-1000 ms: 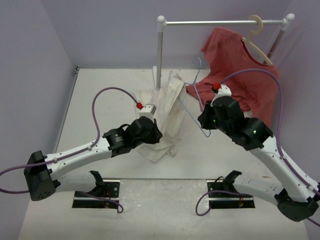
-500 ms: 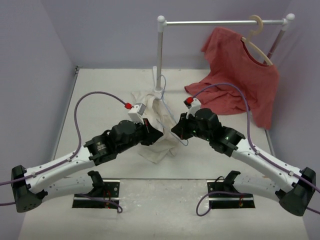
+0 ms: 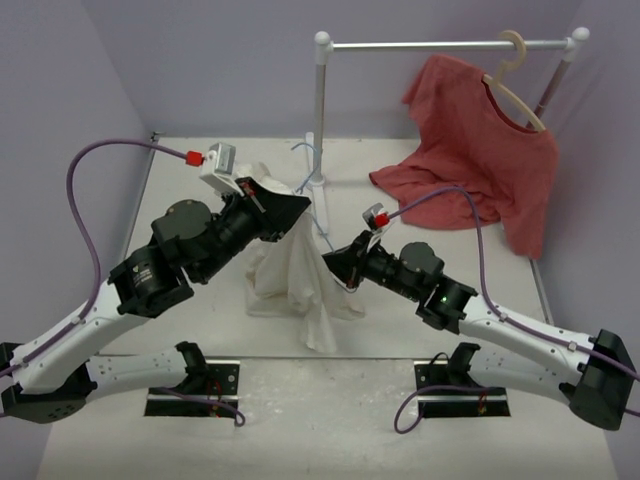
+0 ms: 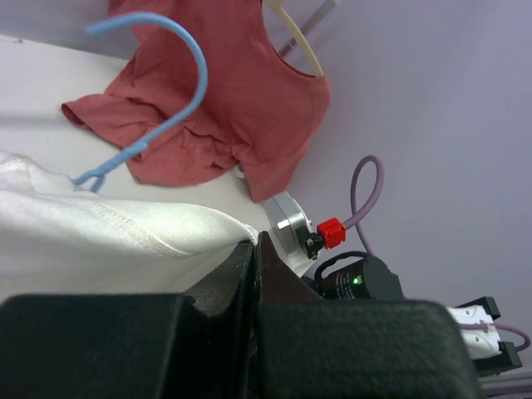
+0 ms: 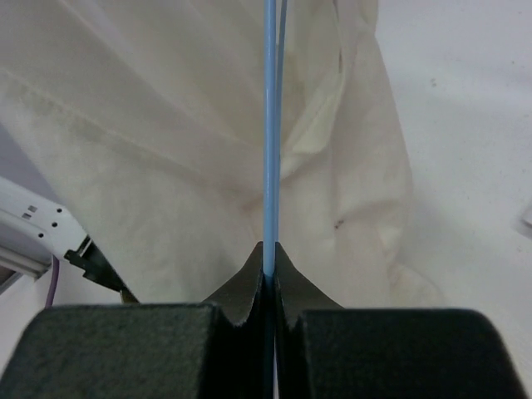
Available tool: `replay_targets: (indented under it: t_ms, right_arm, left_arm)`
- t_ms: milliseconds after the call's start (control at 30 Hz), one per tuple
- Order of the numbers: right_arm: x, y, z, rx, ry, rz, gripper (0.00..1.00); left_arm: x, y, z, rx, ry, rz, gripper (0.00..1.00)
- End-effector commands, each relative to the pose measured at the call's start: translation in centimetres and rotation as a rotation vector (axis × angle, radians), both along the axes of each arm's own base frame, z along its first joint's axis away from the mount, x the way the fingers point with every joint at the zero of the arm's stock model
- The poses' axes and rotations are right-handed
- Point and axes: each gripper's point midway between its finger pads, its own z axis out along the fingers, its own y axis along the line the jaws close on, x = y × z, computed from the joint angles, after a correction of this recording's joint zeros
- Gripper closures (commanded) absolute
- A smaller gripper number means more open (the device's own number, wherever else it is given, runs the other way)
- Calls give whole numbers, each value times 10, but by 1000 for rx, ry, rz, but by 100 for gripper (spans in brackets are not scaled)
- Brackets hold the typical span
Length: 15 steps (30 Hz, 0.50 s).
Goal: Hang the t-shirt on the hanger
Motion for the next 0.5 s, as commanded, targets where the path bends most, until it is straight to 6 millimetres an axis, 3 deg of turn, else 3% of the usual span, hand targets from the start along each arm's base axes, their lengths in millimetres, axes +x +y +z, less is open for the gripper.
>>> replay_targets:
  t_ms: [0, 100, 200, 367, 467]
  right_arm:
    - [7, 24, 54, 63, -115, 57, 100]
    - [7, 17, 59, 80, -134, 35, 100]
    - [1, 3, 59, 109, -169, 20, 100]
    - [-17, -15, 59, 191, -194, 38, 100]
    - [-26, -19, 68, 247, -226, 60, 100]
  left_arm:
    - [-9, -35, -18, 56, -16, -149, 100]
    - [-16, -34, -42, 129, -1, -191, 100]
    - [-14, 0, -61, 211, 30, -91, 100]
    - [-6, 73, -60, 343, 44, 153, 100]
    - [-8, 78, -58, 404, 27, 143, 100]
